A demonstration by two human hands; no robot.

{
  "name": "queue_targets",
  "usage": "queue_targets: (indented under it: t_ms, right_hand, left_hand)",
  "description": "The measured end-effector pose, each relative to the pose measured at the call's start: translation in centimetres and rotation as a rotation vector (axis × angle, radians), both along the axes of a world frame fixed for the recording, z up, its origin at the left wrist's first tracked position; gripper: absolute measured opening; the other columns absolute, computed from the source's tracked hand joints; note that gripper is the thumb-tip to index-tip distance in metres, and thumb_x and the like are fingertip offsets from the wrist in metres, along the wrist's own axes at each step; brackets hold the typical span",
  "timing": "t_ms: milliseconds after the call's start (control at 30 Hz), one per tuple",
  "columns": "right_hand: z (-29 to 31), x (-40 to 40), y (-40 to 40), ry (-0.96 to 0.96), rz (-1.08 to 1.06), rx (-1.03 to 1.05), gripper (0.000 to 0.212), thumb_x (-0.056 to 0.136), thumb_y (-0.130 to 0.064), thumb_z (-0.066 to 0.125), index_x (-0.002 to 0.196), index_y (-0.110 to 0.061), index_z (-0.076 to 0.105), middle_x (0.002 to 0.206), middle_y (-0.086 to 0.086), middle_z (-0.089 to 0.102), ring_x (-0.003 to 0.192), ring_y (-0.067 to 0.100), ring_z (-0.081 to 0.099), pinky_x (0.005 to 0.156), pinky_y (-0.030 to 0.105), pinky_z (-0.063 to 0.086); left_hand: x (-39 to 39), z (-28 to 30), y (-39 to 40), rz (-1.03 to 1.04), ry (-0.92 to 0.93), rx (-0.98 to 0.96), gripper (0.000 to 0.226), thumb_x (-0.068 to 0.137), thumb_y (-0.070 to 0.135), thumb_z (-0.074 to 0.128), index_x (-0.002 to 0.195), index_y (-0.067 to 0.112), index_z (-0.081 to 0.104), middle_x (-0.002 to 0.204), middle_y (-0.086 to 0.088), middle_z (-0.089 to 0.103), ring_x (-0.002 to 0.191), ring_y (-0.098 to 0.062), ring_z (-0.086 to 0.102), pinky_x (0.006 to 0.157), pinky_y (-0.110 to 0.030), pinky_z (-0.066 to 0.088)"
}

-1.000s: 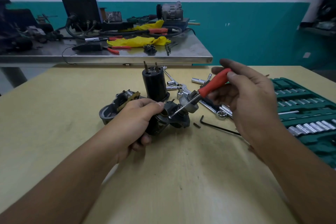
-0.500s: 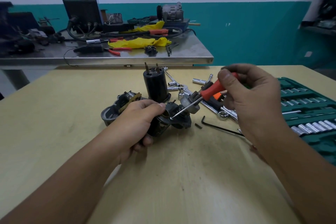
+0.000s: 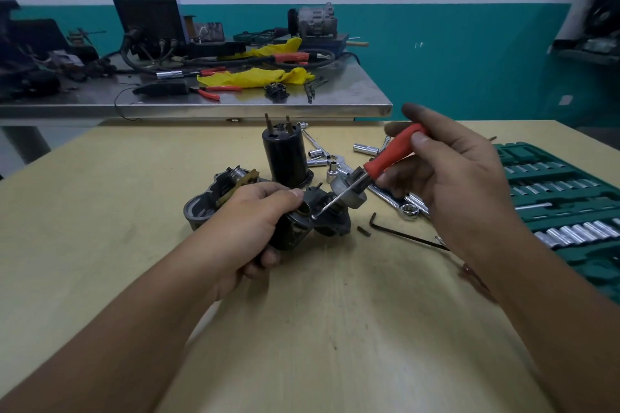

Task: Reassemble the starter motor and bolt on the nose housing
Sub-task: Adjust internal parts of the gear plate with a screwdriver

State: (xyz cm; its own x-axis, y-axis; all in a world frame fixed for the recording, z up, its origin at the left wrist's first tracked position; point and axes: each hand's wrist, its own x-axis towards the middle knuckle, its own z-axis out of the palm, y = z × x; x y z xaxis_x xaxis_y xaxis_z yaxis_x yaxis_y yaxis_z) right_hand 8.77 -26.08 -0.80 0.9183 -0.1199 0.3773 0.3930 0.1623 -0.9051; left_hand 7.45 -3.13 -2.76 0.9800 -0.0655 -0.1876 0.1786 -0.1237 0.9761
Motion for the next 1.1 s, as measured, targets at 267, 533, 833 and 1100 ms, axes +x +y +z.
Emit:
queue_targets:
  t_ms: [267, 533, 833, 1100]
  right_hand:
    - [-0.30, 0.10, 0.07, -0.015, -0.036, -0.025, 0.017, 0.098, -0.021, 0.062, 0.113, -0.024, 0.071, 0.098, 0.011, 0.074, 0.055, 0.021, 0.067, 0.051, 0.029, 0.053]
    - [-0.73, 0.37, -0.21, -0.074, -0.092, -0.049, 0.016, 0.087, -0.030, 0.077, 0.102, -0.025, 0.076, 0.092, 0.014, 0.072, 0.053, 0.018, 0.064, 0.049, 0.024, 0.051]
    - [-0.85, -0.02, 0.15, -0.107, -0.119, -0.052, 0.014, 0.090, -0.026, 0.072, 0.103, -0.023, 0.073, 0.084, 0.004, 0.072, 0.047, 0.009, 0.060, 0.047, 0.022, 0.050]
    - [-0.73, 0.00, 0.03, -0.034, -0.088, -0.059, 0.027, 0.098, -0.004, 0.064, 0.111, -0.027, 0.072, 0.106, 0.017, 0.071, 0.055, 0.014, 0.065, 0.052, 0.025, 0.054]
  left_hand:
    - [0.10, 0.03, -0.11, 0.005, -0.004, 0.010, 0.018, 0.100, 0.042, 0.061, 0.091, 0.035, 0.074, 0.071, 0.000, 0.072, 0.033, -0.012, 0.040, 0.036, -0.012, 0.027]
    - [0.05, 0.07, -0.07, 0.007, -0.008, 0.025, 0.017, 0.101, 0.042, 0.060, 0.103, 0.031, 0.072, 0.078, -0.004, 0.071, 0.033, -0.012, 0.040, 0.036, -0.013, 0.026]
    - [-0.06, 0.18, -0.13, 0.013, -0.007, 0.021, 0.015, 0.100, 0.042, 0.061, 0.097, 0.033, 0.073, 0.066, 0.000, 0.068, 0.034, -0.013, 0.040, 0.038, -0.013, 0.026]
    - [-0.04, 0.18, -0.22, 0.009, -0.013, 0.024, 0.016, 0.101, 0.041, 0.061, 0.097, 0.034, 0.074, 0.063, 0.001, 0.068, 0.033, -0.012, 0.040, 0.036, -0.013, 0.026]
